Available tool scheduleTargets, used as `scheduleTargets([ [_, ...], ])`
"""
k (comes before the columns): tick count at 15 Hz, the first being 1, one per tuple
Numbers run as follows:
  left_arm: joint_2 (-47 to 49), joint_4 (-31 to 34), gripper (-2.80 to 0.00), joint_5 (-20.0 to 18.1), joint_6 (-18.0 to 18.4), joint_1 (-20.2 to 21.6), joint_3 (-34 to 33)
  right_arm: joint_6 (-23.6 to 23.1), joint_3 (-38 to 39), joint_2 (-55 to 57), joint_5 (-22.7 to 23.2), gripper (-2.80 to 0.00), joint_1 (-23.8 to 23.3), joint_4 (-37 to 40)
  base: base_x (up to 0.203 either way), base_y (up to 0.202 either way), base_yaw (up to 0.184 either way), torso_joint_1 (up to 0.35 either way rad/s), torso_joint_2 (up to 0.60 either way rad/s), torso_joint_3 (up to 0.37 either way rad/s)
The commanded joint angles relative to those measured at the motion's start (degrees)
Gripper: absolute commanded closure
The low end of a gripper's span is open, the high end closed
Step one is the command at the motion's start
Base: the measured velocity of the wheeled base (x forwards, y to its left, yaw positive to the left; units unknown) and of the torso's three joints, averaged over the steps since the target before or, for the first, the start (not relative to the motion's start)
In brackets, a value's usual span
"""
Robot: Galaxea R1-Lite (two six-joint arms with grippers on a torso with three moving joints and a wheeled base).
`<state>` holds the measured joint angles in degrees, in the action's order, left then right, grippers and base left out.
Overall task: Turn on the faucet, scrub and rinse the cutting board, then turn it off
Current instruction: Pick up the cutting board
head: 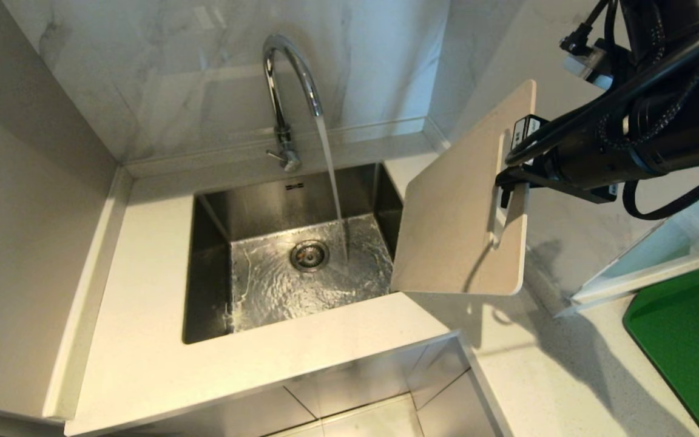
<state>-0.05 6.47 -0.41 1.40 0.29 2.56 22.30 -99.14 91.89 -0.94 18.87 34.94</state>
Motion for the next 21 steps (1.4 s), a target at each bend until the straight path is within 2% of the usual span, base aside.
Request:
scheduleTargets([
  [1,0.05,0.03,0.00,-0.02,0.00,-0.02,-0.01,0.12,-3.04,1.52,0.58,0.00,0.03,0.18,0.000,0.000,0.000,0.000,0.00,0.000],
  [6,0.05,0.03,0.00,-0.02,0.00,-0.01,-0.01,0.38,-9.88,4.69,3.65,0.00,-0.02,-0.06,0.000,0.000,0.000,0.000,0.00,0.000],
  [13,0.05,0.03,0.00,-0.02,0.00,0.00,-0.01,0.47,-10.20,4.10,3.67,0.00,-0.06,0.01,0.000,0.000,0.000,0.000,0.00,0.000],
  [17,0.05,0.03,0.00,-0.02,0.00,0.05,-0.01,4.21,-10.10,2.58,3.31,0.00,-0.06,0.67,0.000,0.000,0.000,0.000,0.00,0.000],
  [21,0.05,0.03,0.00,-0.11,0.00,0.05,-0.01,4.25,-10.20,1.39,3.23,0.00,-0.06,2.37,0.000,0.000,0.000,0.000,0.00,0.000],
])
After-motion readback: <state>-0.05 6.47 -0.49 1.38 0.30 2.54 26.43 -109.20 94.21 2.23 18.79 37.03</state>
